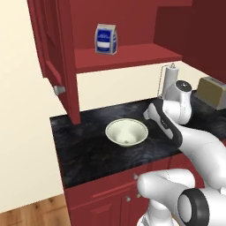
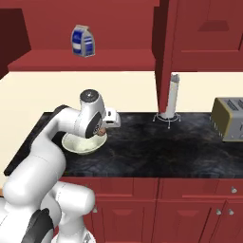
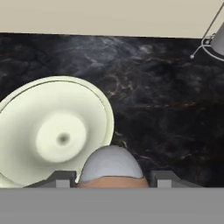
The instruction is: Pick the egg and butter from the fridge and place them by the bowl for mixing.
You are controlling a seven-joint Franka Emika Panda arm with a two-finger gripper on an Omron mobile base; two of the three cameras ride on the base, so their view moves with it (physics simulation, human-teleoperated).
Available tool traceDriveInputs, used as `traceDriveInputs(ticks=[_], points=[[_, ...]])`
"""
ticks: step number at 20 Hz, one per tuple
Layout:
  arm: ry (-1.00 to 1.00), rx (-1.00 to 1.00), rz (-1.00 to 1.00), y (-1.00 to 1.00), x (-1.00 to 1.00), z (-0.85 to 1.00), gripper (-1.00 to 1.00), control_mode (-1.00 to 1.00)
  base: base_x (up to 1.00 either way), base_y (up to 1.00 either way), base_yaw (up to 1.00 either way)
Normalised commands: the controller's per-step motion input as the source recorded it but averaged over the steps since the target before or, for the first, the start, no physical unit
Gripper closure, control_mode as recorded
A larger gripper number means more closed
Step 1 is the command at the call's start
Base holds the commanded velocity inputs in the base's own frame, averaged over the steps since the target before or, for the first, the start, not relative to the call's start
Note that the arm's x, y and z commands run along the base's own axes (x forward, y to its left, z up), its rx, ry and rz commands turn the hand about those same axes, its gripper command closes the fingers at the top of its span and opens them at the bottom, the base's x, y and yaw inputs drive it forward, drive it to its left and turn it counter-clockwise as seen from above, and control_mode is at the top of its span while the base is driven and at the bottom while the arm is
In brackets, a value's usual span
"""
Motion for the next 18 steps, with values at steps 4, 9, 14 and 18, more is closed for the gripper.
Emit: traceDriveInputs(ticks=[4,9,14,18], points=[[0.00,0.00,0.00,0.00,0.00,0.00,1.00,1.00,0.50,-0.36,0.17],[0.00,0.00,0.00,0.00,0.00,0.00,1.00,1.00,0.42,-0.27,0.13],[0.00,0.00,0.00,0.00,0.00,0.00,1.00,1.00,0.01,-0.01,0.00],[0.00,0.00,0.00,0.00,0.00,0.00,1.00,1.00,0.00,0.00,0.00]])
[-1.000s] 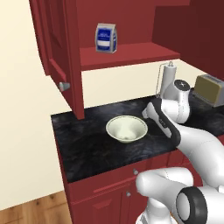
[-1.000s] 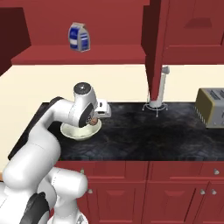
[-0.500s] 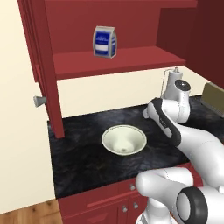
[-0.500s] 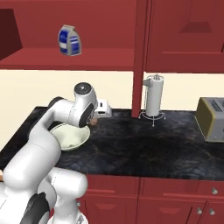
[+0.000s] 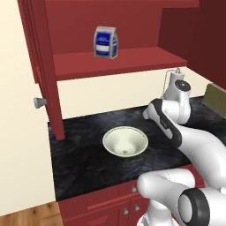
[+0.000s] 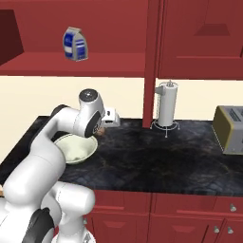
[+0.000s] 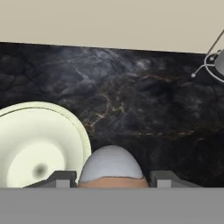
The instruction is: Pick the egg and butter from the fridge and place them by the bowl for mixing.
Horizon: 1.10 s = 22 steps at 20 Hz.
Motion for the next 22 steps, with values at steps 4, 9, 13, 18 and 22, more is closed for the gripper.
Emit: traceDriveInputs(ticks=[4,9,13,18,22], points=[[0.04,-0.01,-0.06,0.00,0.11,-0.02,1.00,-1.00,0.05,0.00,-0.02],[0.15,-0.04,-0.24,-0.05,0.57,-0.11,1.00,-1.00,0.00,0.00,0.00],[0.25,-0.06,-0.08,-0.01,0.57,-0.24,1.00,-1.00,0.00,0.00,0.00],[0.29,0.06,0.00,-0.21,0.26,-0.35,1.00,-1.00,0.00,0.00,0.00],[0.05,0.11,0.00,-0.36,0.04,-0.39,1.00,-1.00,0.00,0.00,0.00]])
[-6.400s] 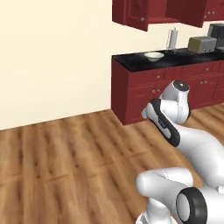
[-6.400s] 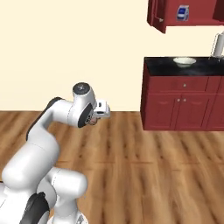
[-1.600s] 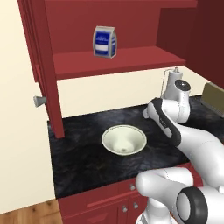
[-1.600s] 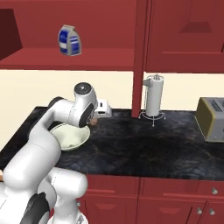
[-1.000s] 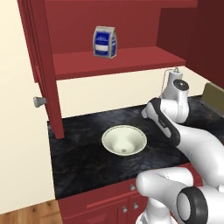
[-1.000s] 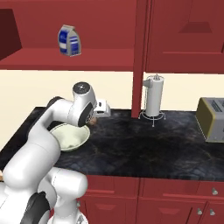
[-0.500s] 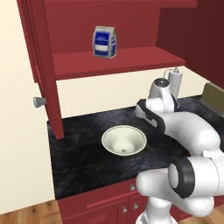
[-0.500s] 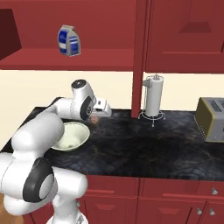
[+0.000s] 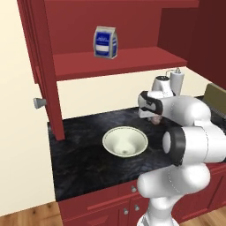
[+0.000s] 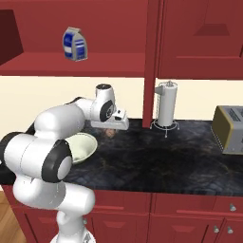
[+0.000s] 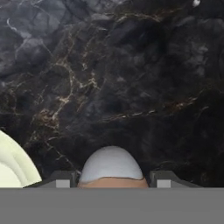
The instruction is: Pick the egg and butter from the fridge and place them by the bowl for mixing.
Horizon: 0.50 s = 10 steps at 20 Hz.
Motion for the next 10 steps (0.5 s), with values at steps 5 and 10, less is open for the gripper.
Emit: traceDriveInputs(ticks=[5,10], points=[[-0.03,0.03,0.00,-0.18,0.06,-0.48,1.00,-1.00,0.00,0.00,0.00],[-0.11,0.00,0.00,-0.04,0.14,-0.51,1.00,-1.00,0.00,0.00,0.00]])
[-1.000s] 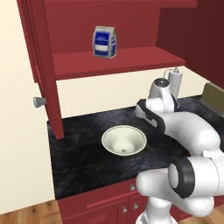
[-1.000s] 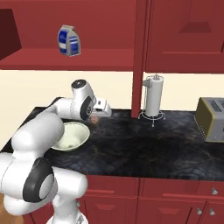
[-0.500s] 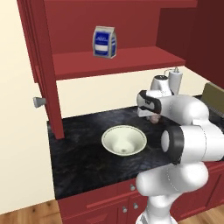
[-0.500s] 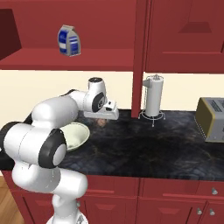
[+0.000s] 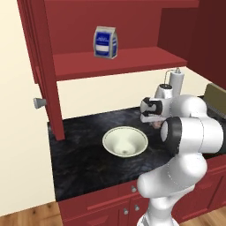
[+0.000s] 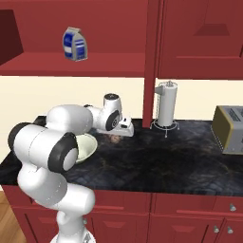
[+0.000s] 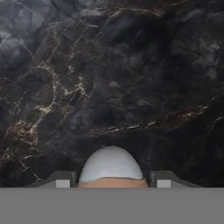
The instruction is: Pick the egg and butter from the fridge and place them by the bowl for mixing.
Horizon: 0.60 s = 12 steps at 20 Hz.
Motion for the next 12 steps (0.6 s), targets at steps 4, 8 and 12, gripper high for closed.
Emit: traceDriveInputs(ticks=[4,8,12], points=[[-0.05,0.00,0.00,0.00,0.03,-0.48,1.00,-1.00,0.00,0.00,0.00],[0.00,0.00,-0.04,0.01,0.01,-0.35,1.00,-1.00,0.00,0.00,0.00],[0.00,0.01,-0.08,0.00,0.10,-0.29,1.00,-1.00,0.00,0.00,0.00]])
